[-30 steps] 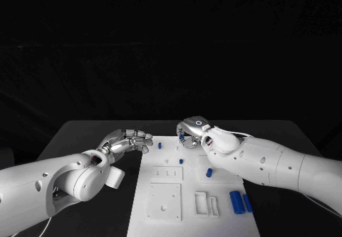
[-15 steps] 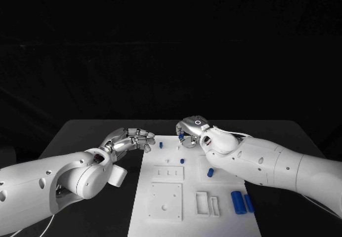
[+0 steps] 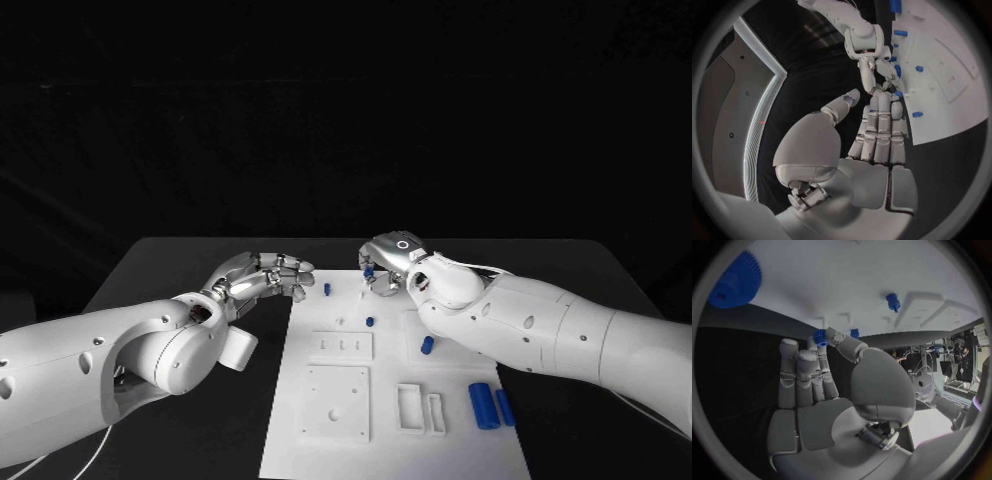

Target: Assemble the parts on the task board

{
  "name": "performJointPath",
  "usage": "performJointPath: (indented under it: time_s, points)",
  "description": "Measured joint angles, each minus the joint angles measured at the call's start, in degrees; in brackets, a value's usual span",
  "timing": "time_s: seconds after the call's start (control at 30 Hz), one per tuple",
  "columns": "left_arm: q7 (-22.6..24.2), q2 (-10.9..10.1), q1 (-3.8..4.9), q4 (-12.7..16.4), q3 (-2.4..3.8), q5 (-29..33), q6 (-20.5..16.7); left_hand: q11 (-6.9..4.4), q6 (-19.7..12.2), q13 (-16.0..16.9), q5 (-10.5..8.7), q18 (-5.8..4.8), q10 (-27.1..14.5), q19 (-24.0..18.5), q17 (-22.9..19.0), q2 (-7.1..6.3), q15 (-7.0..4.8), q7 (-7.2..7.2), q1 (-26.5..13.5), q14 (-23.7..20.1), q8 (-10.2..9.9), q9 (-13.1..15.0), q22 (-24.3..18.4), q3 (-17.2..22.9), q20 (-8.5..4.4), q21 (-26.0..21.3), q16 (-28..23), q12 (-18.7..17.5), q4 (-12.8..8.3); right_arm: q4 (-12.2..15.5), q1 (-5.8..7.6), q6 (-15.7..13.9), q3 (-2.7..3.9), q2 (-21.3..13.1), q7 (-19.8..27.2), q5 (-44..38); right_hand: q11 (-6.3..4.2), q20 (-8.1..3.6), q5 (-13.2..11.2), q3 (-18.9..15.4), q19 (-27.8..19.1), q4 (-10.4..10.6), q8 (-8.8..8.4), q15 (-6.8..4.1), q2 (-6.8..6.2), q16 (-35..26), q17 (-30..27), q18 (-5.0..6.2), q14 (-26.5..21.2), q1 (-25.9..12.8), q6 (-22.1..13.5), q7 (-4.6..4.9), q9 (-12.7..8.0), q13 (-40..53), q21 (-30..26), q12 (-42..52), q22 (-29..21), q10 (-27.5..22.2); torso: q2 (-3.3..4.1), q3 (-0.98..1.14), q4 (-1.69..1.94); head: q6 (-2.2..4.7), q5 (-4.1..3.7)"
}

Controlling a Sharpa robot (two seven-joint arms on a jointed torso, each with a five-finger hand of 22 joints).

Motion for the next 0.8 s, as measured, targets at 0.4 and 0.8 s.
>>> performJointPath:
  time_s: [0.4,0.8]
  points:
    - [0.0,-0.1,0.16,-0.1,0.0,0.0,0.1,0.0,0.0,0.0,0.0,-0.33,0.0,0.2,0.0,0.0,0.0,0.0,0.0,0.0,0.0,0.0,0.0,0.0,-0.21,0.0,0.0,0.0,0.0,-0.4,-0.29,0.0,0.0,0.4,0.0,0.1,0.0,0.02,0.2,0.1,0.0,0.1,-0.18,-0.01,0.07,0.0,0.0,0.0,0.0,0.1,-0.1,0.06,0.0,0.1,0.0,-0.2,0.0,0.0,0.14,-0.05,0.02,-0.16,0.31]
    - [0.0,0.0,0.16,-0.2,-0.01,0.0,0.2,0.0,0.0,0.0,0.0,-0.34,0.0,0.2,0.0,0.0,0.0,0.0,0.0,0.0,-0.2,0.1,0.0,0.0,-0.21,0.0,0.0,0.0,0.0,-0.7,-0.49,0.1,-0.05,0.7,0.2,0.2,0.0,0.12,0.2,0.1,0.1,0.2,-0.02,-0.09,0.07,0.0,-0.1,0.0,0.1,0.1,-0.2,-0.05,0.1,0.1,0.0,-0.4,0.0,0.0,0.22,-0.08,-0.03,-0.35,0.27]
